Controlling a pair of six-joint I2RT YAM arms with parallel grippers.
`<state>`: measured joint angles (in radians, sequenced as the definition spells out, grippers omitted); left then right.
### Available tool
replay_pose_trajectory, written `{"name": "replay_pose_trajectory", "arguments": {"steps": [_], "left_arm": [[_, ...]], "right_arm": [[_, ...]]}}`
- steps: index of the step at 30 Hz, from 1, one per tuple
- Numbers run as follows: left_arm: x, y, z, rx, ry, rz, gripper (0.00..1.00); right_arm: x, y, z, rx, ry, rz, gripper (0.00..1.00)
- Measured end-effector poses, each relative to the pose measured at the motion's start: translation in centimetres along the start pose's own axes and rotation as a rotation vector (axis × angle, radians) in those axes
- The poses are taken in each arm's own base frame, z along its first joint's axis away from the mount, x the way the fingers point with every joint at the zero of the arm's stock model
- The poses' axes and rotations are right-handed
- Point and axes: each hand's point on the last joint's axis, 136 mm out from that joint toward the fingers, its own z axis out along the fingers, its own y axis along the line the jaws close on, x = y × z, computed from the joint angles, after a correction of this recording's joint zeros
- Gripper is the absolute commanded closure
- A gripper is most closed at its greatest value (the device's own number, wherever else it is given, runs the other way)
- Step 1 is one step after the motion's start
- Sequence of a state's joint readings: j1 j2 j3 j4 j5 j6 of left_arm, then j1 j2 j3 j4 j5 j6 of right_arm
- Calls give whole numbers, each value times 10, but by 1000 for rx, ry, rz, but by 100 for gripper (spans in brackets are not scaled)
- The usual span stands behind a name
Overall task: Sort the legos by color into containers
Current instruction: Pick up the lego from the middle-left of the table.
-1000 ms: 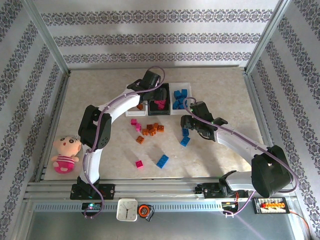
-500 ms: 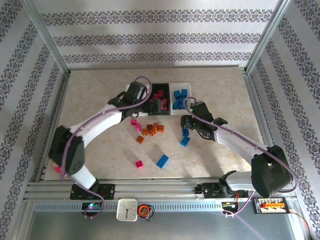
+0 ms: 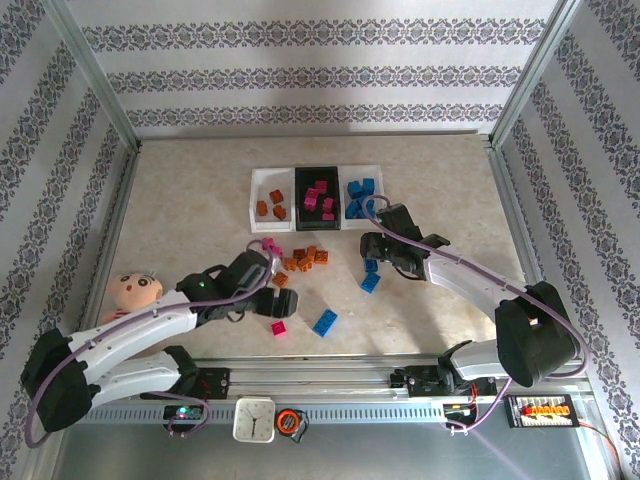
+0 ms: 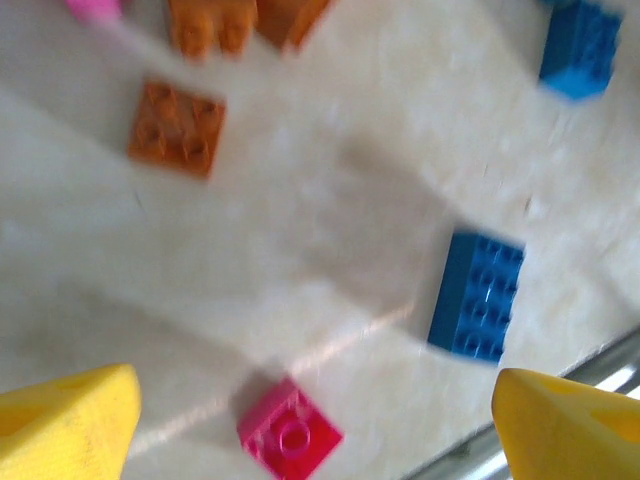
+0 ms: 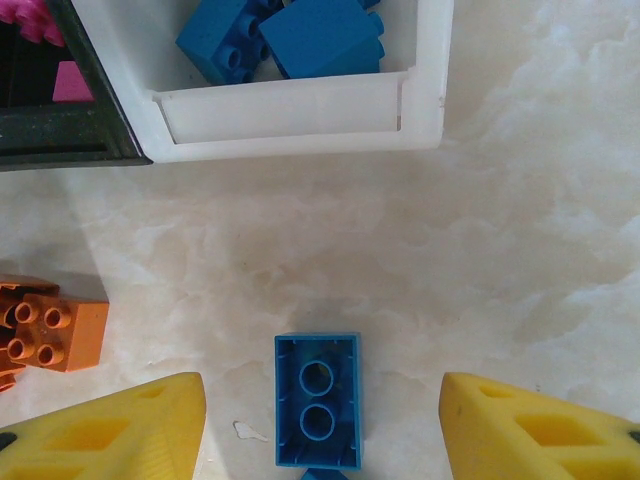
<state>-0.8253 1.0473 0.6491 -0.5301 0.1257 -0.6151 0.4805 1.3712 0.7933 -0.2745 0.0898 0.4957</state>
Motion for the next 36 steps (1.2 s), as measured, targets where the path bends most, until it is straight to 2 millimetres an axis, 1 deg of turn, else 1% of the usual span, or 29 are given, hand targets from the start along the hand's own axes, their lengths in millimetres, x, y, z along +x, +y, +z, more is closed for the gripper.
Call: {"name": "replay_pose_trajectory", "arguments": {"steps": [2, 5, 8, 13, 16, 19, 20, 22, 24, 30, 36], "left_arm": [[24, -2, 8, -8, 67, 19, 12], [49, -1, 21, -38, 150, 38, 19], [60, 2, 32, -74, 201, 38, 23], [64, 6, 48, -105, 231, 22, 37], [66, 11, 54, -137, 242, 23, 45], [64, 12, 55, -151, 241, 26, 45], [64, 13, 55, -157, 243, 27, 44], [64, 12, 55, -160, 247, 27, 37], [63, 10, 56, -156, 250, 28, 37], [63, 14, 55, -177, 249, 34, 53], [59, 14, 54, -179, 235, 46, 60]], "right_arm": [[-1, 0, 0, -1, -2, 0, 37], [-1, 0, 0, -1, -3, 1, 37], [-1, 0, 0, -2, -3, 1, 37], [-1, 1, 0, -2, -4, 0, 36], [0, 0, 0, -2, -4, 0, 36], [1, -1, 1, 0, -1, 0, 36], [1, -1, 1, 0, -1, 0, 36], [2, -1, 1, 1, 0, 0, 36], [2, -1, 1, 1, 1, 0, 36], [1, 0, 1, -2, -5, 0, 36], [2, -1, 2, -1, -3, 1, 36]]}}
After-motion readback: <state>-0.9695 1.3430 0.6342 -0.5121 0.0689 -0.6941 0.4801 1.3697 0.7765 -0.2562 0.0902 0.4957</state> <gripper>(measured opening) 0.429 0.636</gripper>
